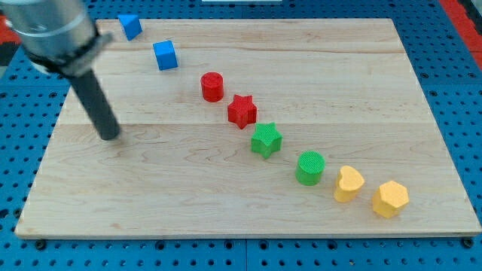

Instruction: Adjust the green circle

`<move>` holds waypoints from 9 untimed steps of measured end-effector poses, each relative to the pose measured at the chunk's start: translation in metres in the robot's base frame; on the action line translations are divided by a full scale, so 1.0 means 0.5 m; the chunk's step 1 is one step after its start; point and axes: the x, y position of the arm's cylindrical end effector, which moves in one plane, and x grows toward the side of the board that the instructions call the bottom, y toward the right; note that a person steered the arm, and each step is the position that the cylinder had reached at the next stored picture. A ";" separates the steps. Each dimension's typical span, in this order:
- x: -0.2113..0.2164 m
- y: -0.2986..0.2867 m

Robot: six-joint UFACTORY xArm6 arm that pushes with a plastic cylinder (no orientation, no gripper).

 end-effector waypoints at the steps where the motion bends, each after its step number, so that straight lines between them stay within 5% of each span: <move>1: 0.036 0.143; 3: 0.056 0.371; 6: 0.061 0.389; 7: 0.173 0.363; 9: 0.217 0.432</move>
